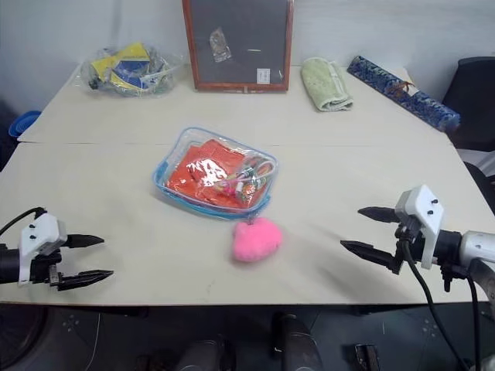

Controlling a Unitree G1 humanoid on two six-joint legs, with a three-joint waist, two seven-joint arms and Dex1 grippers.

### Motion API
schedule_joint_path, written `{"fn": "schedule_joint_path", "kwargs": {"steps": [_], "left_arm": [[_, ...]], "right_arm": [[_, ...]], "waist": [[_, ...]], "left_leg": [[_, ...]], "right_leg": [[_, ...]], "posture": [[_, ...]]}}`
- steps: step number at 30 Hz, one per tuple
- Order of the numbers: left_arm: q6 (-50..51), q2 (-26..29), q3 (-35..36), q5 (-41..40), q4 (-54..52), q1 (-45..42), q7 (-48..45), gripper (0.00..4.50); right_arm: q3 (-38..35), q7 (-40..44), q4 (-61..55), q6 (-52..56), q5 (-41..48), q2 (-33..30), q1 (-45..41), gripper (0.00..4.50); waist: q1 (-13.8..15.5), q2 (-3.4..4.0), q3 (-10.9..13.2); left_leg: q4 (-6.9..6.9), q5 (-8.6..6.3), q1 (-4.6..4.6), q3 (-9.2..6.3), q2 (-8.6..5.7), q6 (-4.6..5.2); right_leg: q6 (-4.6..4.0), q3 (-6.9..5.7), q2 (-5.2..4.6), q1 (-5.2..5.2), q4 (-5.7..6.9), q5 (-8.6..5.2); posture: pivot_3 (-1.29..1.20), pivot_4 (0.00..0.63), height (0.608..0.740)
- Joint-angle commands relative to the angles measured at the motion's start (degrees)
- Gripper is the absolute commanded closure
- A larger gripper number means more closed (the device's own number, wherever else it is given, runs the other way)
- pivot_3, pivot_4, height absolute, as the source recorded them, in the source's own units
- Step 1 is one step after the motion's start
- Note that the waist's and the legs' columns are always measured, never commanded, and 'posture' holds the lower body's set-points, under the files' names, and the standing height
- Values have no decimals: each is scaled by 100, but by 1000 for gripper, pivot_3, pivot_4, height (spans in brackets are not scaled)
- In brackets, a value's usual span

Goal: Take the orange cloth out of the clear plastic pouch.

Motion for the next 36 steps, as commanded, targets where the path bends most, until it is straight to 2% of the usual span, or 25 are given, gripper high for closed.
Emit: {"fn": "schedule_joint_path", "kwargs": {"steps": [1,25,29,32,36], "left_arm": [[-108,34,199,5,-1,29,-36,27],[317,-364,57,-134,-359,-336,553,27],[824,-524,114,-500,-816,-427,672,27],[1660,-763,128,-1182,-1581,-723,1076,27],[2359,-1023,-356,-1469,-2403,-1399,1750,27]], "right_arm": [[-162,-26,-60,-44,49,20,-64,0],[-23,-324,-119,-166,-136,259,-114,0],[-41,-423,-223,-52,-6,399,-120,0],[-20,-599,-370,86,121,531,-167,0],[56,-966,-868,405,437,771,-232,0]], "waist": [[5,0,0],[-10,0,0],[-9,0,0],[8,0,0],[10,-1,-1]], "left_leg": [[0,0,0,-1,0,0],[0,1,0,5,0,-1],[2,1,-1,5,-2,-1],[3,1,-1,5,-2,-3],[6,5,-2,1,-5,-8]], "right_leg": [[0,0,0,0,-1,0],[0,2,1,0,5,0],[0,4,0,0,9,0],[0,6,-1,3,12,0],[2,6,-2,11,14,1]], "posture": [[0,150,740],[0,150,740],[0,150,740],[0,150,740],[0,150,740]]}}
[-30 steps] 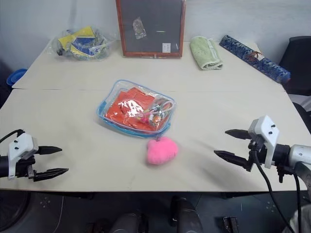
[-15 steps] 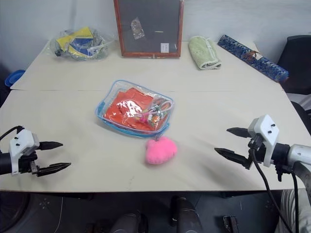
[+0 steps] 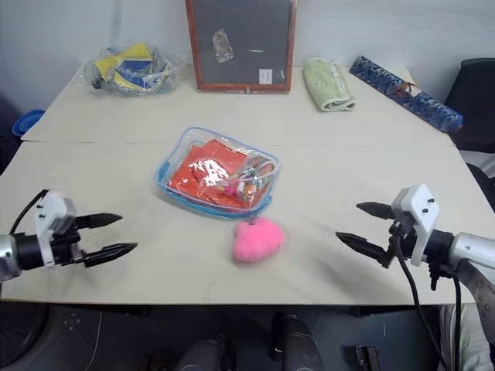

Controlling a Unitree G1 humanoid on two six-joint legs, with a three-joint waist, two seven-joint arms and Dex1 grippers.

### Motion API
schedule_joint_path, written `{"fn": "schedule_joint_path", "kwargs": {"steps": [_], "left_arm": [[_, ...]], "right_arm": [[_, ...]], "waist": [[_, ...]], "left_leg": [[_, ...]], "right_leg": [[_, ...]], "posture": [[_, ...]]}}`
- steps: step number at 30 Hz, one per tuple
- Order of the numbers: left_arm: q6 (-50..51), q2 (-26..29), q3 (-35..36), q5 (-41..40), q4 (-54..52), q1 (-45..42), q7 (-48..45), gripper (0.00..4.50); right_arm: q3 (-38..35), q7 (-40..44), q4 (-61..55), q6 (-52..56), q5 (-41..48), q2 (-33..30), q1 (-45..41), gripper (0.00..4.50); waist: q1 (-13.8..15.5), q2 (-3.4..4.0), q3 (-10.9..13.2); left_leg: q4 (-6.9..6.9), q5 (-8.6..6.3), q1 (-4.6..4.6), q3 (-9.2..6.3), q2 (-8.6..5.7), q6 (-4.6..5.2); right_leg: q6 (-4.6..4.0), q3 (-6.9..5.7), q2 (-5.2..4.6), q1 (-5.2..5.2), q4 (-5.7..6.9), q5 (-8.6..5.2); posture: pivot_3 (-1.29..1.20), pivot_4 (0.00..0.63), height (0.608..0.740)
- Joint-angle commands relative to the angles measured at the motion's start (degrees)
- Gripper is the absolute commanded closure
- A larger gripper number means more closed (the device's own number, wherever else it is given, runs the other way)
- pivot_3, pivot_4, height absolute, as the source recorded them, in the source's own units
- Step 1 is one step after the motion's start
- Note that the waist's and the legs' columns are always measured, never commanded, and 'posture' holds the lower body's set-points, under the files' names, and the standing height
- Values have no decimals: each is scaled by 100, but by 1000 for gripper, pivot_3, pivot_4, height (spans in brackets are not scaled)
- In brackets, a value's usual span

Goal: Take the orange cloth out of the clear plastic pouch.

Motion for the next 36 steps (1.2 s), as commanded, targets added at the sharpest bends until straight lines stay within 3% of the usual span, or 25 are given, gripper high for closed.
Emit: {"fn": "schedule_joint_path", "kwargs": {"steps": [1,7,11,16,23,34,36], "left_arm": [[700,-288,-405,-221,-548,-740,861,27],[2044,-1581,-2032,297,-94,-3006,2487,27],[1981,-2238,-2844,893,922,-3964,2792,27],[1594,-2745,-3583,1641,2157,-4643,2849,27],[1275,-3381,-3716,2079,3154,-5019,2822,27],[1398,-3411,-3493,2084,2870,-4835,2560,3227],[1474,-3361,-3272,1970,2697,-4871,2525,3477]], "right_arm": [[73,-362,-636,182,285,159,-68,0],[583,-1103,-1497,369,256,477,-166,0],[751,-1370,-1820,490,370,574,-174,0],[825,-1594,-1941,481,308,632,-107,0],[855,-1855,-2100,431,239,695,22,0],[825,-1938,-2298,405,237,623,187,0],[877,-1869,-2268,421,322,609,74,0]], "waist": [[-9,0,0],[13,-6,-5],[-24,-8,-6],[-14,-8,-6],[3,-9,-5],[1,-9,-5],[-3,-9,-5]], "left_leg": [[-1,1,0,2,-2,-2],[3,21,0,-4,-25,-13],[0,24,0,-3,-31,-13],[1,25,0,1,-36,-16],[4,29,-4,-2,-36,-12],[5,29,-2,-3,-32,-12],[6,29,-2,-4,-32,-12]], "right_leg": [[0,5,0,1,3,0],[7,11,-3,10,16,5],[12,11,0,10,30,8],[11,11,5,8,28,7],[13,10,-3,9,18,8],[13,10,-5,9,17,8],[13,10,-5,9,17,8]], "posture": [[0,150,740],[0,150,740],[0,150,740],[0,150,740],[0,150,740],[0,150,740],[0,150,740]]}}
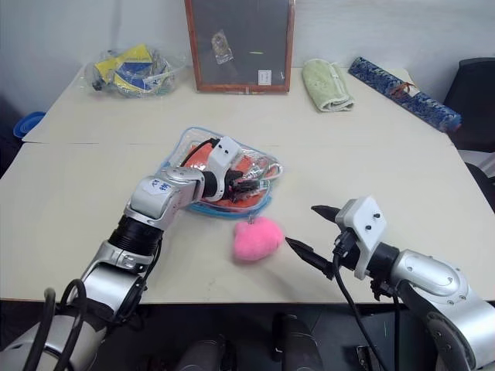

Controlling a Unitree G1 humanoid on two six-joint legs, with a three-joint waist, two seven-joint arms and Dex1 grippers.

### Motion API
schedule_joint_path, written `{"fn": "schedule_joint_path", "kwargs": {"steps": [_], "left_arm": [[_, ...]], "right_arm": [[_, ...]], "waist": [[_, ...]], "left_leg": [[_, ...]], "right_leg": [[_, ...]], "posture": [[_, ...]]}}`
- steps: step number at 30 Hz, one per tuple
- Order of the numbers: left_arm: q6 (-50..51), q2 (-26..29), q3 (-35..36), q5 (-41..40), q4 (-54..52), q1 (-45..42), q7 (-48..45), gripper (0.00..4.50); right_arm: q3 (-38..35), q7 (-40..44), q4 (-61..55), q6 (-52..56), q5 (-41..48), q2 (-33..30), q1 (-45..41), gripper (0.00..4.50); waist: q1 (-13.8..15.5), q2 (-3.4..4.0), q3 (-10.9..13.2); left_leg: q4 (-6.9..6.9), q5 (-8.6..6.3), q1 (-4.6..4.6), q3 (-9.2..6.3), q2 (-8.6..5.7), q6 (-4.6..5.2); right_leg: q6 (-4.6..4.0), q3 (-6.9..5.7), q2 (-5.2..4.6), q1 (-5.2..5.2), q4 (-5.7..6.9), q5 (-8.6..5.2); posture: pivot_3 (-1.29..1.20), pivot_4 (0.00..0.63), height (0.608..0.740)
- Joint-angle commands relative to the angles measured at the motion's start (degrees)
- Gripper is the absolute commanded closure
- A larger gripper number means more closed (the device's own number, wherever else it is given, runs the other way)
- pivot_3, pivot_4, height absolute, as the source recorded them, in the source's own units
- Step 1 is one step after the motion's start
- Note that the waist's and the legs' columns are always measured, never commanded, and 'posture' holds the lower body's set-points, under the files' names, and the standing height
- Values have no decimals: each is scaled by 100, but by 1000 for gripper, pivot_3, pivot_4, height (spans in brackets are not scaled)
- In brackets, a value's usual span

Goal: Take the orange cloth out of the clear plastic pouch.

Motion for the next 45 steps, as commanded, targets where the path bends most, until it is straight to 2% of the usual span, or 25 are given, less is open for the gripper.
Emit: {"fn": "schedule_joint_path", "kwargs": {"steps": [1,4,8,11,15,17,20,24,30,32,34,37,40,43,45], "left_arm": [[123,121,462,-181,-472,-48,-91,3477],[350,353,1229,-386,-685,-34,88,3477],[484,1129,2226,-366,-911,301,380,3477],[439,2152,3169,-189,-913,1029,537,3477],[121,3049,4136,-54,-656,2266,510,3477],[-51,3175,4499,-132,-620,2805,391,3477],[-222,3194,4658,-119,-721,3438,340,3477],[-219,3011,4985,-210,-892,3899,489,2553],[-101,2949,5253,-319,-1202,4272,573,673],[72,3123,5446,-451,-1368,4422,374,48],[153,3328,5653,-604,-1491,4559,100,14],[-664,3744,6014,-717,-1771,4985,-773,14],[-1035,4037,6116,-1053,-2054,5203,-1663,14],[-1361,4384,5811,-1414,-2359,5167,-2562,14],[-1997,4648,5160,-1141,-2321,4989,-2848,14]], "right_arm": [[35,126,-170,-68,149,-76,-215,0],[215,467,-81,-46,324,-180,-487,0],[484,961,184,-26,553,-317,-1013,0],[697,1193,526,-43,575,-283,-1483,0],[947,1565,932,-141,514,-194,-1829,0],[1127,1750,1114,-212,424,-149,-1975,0],[1345,1964,1306,-330,296,-82,-2144,0],[1536,2102,1559,-429,151,33,-2341,0],[1566,2207,1622,-439,98,52,-2377,0],[1546,2211,1637,-442,80,31,-2361,0],[1525,2215,1645,-446,71,13,-2344,0],[1484,2197,1642,-433,76,5,-2316,0],[1431,2149,1623,-399,76,3,-2278,0],[1366,2039,1560,-350,82,-7,-2198,0],[1313,1941,1476,-311,115,-9,-2111,0]], "waist": [[-12,0,0],[-32,0,0],[-134,0,0],[-225,0,0],[-166,-1,0],[-130,-4,-1],[11,-17,-8],[24,-30,-16],[-34,-31,-16],[-52,-31,-16],[-82,-32,-16],[-121,-33,-16],[-135,-31,-15],[-113,-29,-14],[-111,-27,-13]], "left_leg": [[0,0,0,0,0,0],[0,0,1,1,5,-1],[-1,2,3,1,10,-4],[-6,1,11,3,18,-11],[-6,1,12,-12,25,-15],[-4,-1,4,-15,25,-10],[6,-5,-10,-34,18,0],[8,-6,-17,-57,7,8],[2,-6,-13,-56,11,6],[2,-6,-11,-56,11,5],[2,-7,-12,-56,13,4],[1,-8,-15,-57,15,2],[-1,-10,-14,-58,15,0],[0,-10,-12,-59,13,0],[0,-10,-10,-59,13,0]], "right_leg": [[0,0,0,0,0,0],[-1,1,3,-3,0,0],[-3,1,5,-5,3,-1],[-8,0,11,-6,12,-4],[-15,-20,9,-20,17,-8],[-14,-28,4,-20,5,-7],[-8,-44,-11,-19,-8,-4],[-4,-62,-32,-9,-11,-2],[-5,-65,-30,-10,-8,-2],[-6,-64,-30,-10,-7,-2],[-6,-65,-29,-11,-6,-3],[-9,-67,-29,-14,-9,-4],[-12,-67,-30,-14,-12,-6],[-13,-69,-33,-12,-28,-7],[-14,-67,-33,-12,-26,-7]], "posture": [[0,150,740],[0,150,740],[0,150,740],[0,150,740],[0,150,740],[0,150,740],[0,150,740],[0,150,740],[0,150,740],[0,150,740],[0,150,740],[0,150,740],[0,150,740],[0,150,740],[0,150,740]]}}
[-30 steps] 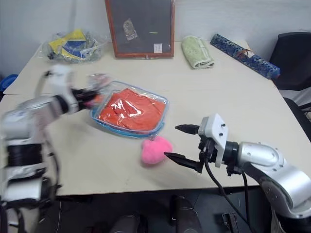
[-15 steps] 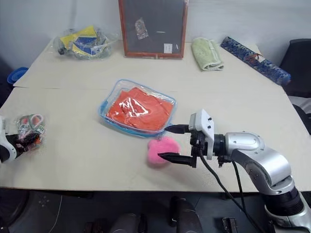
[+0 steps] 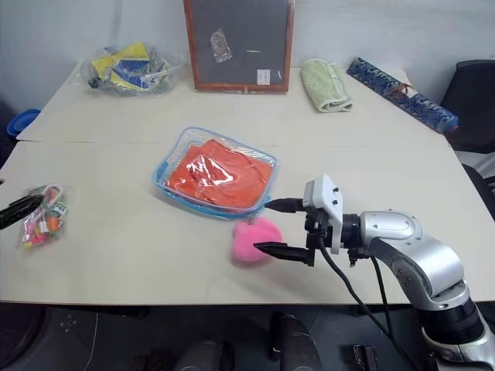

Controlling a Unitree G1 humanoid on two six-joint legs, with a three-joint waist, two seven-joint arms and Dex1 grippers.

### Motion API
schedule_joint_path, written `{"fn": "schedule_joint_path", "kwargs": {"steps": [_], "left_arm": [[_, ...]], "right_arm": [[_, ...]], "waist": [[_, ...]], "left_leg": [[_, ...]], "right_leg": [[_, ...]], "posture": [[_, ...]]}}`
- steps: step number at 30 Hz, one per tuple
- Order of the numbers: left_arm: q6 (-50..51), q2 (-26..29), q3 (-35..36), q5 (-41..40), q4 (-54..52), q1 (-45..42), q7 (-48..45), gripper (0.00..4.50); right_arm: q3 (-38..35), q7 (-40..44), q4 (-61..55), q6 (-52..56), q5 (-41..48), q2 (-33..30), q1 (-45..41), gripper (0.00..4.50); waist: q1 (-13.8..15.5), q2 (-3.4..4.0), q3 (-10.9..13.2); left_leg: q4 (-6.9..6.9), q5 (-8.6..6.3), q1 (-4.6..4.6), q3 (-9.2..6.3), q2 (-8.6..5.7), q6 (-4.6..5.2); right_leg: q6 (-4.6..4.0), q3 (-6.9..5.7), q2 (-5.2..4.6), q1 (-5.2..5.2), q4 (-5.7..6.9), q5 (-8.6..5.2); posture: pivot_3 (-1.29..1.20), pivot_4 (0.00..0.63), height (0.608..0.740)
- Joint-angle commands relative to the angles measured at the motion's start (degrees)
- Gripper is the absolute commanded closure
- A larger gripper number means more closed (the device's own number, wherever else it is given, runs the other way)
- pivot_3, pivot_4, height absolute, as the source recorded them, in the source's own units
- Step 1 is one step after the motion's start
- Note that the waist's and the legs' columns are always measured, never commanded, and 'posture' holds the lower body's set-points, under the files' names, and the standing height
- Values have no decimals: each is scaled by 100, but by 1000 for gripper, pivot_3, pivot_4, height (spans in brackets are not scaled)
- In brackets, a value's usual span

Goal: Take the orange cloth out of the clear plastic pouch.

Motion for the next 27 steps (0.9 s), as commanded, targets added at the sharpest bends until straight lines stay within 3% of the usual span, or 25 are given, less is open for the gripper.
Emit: {"fn": "schedule_joint_path", "kwargs": {"steps": [1,5,12,22,25,27], "left_arm": [[-1125,432,-999,373,-58,-328,-502,14],[-2811,587,-2747,1530,745,-1506,-505,14],[-6193,-153,-4913,3294,3381,-4008,-626,14],[-7792,-1126,-5850,4095,5683,-5622,-428,14],[-8021,-1211,-5912,4116,5923,-5657,-488,609],[-8019,-1245,-5876,4126,5990,-5655,-425,1247]], "right_arm": [[-244,-162,-320,51,86,-31,126,0],[-317,-313,-444,99,86,-38,236,0],[-658,-652,-842,158,187,-67,685,0],[-893,-1133,-1261,196,220,-29,1142,0],[-918,-1236,-1333,191,218,-33,1230,0],[-976,-1284,-1389,187,250,-42,1328,0]], "waist": [[0,6,3],[13,17,10],[7,14,8],[-16,8,7],[-22,7,7],[-21,7,7]], "left_leg": [[0,0,1,0,-1,-1],[-2,2,1,6,-4,-2],[-6,1,-10,36,1,1],[0,2,-9,72,-4,12],[1,2,-10,72,-5,14],[1,2,-8,71,-4,15]], "right_leg": [[-1,0,0,0,1,-1],[-1,3,3,0,6,0],[2,1,29,-5,19,2],[10,4,30,-5,19,7],[11,4,29,-5,20,7],[12,6,29,-4,20,7]], "posture": [[0,150,740],[0,150,740],[0,150,740],[0,150,740],[0,150,740],[0,150,740]]}}
